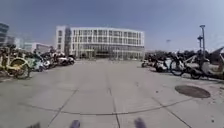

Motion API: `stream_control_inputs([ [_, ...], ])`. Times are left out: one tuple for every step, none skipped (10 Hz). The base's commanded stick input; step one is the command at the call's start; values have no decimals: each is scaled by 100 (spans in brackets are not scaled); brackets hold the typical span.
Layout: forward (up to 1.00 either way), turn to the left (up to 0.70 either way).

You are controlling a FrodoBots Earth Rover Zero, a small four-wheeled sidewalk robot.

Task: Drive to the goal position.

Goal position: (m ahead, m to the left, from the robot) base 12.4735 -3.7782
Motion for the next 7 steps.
stream_control_inputs([
  [100,0],
  [100,0],
  [100,0],
  [100,0],
  [100,0],
  [100,0],
  [100,0],
])
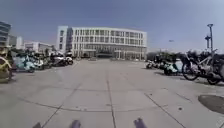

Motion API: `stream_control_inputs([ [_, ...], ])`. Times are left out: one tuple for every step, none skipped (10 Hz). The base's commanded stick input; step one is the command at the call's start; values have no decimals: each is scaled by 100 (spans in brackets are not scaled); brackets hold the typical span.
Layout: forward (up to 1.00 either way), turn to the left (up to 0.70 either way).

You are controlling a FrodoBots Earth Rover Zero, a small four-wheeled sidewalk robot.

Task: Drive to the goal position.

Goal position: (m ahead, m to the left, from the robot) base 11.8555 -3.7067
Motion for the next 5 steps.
stream_control_inputs([
  [100,0],
  [100,-12],
  [100,-36],
  [100,-18],
  [100,-3],
])
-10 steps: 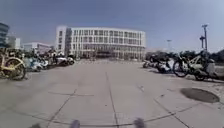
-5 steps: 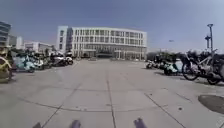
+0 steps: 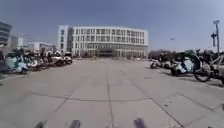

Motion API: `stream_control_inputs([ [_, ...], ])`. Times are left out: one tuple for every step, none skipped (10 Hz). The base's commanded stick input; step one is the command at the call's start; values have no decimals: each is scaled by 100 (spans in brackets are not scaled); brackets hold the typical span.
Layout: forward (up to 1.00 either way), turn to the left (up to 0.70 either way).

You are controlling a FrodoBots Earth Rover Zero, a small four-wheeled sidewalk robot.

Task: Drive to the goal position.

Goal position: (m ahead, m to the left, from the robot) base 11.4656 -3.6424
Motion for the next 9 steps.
stream_control_inputs([
  [100,0],
  [100,0],
  [100,0],
  [100,0],
  [100,0],
  [100,0],
  [100,0],
  [100,0],
  [100,0],
])
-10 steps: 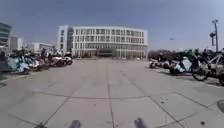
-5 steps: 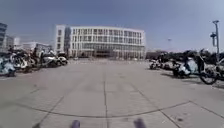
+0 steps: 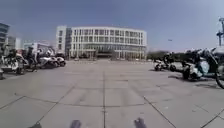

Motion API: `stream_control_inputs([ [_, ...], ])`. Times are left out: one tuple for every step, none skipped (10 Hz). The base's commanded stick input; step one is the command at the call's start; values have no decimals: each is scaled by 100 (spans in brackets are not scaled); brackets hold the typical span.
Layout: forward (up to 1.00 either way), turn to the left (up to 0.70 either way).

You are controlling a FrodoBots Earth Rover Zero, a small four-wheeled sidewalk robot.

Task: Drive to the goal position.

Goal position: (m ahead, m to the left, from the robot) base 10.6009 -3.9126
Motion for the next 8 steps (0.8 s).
stream_control_inputs([
  [100,0],
  [100,0],
  [100,0],
  [100,0],
  [100,0],
  [100,0],
  [100,0],
  [100,0],
])
